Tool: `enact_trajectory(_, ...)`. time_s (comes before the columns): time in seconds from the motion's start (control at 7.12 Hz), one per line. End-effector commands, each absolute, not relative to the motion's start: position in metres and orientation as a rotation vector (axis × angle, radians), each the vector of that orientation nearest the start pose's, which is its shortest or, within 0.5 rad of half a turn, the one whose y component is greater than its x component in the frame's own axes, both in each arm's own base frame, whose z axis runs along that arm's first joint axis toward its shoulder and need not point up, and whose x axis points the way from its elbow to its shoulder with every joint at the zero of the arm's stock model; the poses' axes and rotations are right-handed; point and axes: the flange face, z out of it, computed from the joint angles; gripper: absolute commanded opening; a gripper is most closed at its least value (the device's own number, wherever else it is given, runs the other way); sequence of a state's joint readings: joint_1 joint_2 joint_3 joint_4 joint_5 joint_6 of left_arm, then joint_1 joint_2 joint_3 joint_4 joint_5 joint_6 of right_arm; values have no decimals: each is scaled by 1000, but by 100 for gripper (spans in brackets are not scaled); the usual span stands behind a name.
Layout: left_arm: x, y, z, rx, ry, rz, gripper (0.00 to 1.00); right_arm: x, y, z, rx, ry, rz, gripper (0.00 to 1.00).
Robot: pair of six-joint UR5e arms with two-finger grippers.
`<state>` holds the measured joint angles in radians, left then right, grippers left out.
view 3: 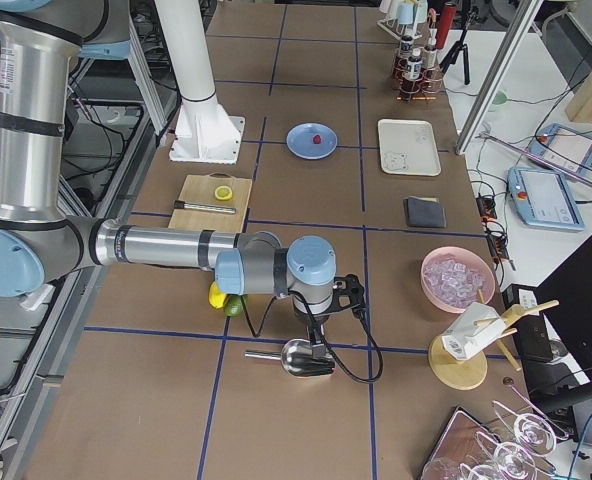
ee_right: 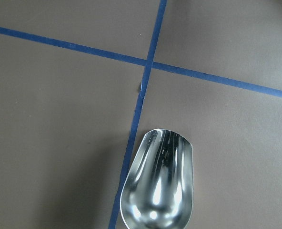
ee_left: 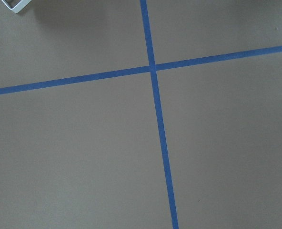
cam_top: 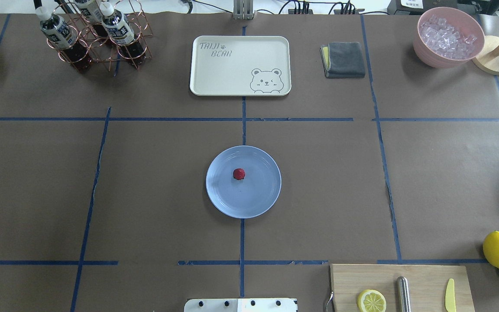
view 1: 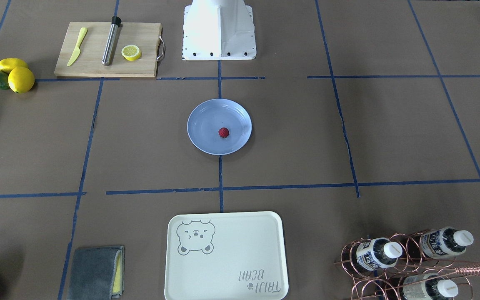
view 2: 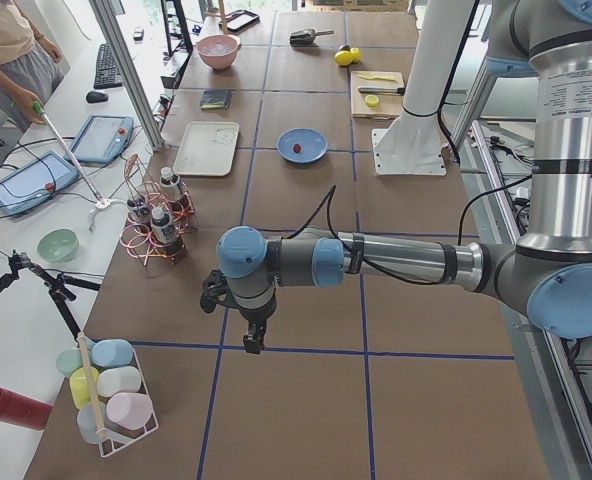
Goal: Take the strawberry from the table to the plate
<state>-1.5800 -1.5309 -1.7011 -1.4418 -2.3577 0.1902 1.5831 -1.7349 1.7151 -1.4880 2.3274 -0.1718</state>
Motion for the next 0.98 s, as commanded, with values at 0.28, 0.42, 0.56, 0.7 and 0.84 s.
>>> enact_trajectory(0.28,-66,-471,624,48,799,158,100,70,-426,658,124,-749,-174,100)
enact_trajectory(0.42,-66,-471,624,49,799,158,100,69,-426,658,124,-750,-174,100)
enact_trajectory(0.56,-66,-471,624,49,799,158,100,70,-426,658,124,-749,-174,100)
enact_trajectory(0.7,-66,-471,623,52,799,160,100,70,-425,659,123,-749,-172,100)
enact_trajectory(0.84,-66,-471,623,52,799,160,100,70,-426,658,124,-749,-174,100)
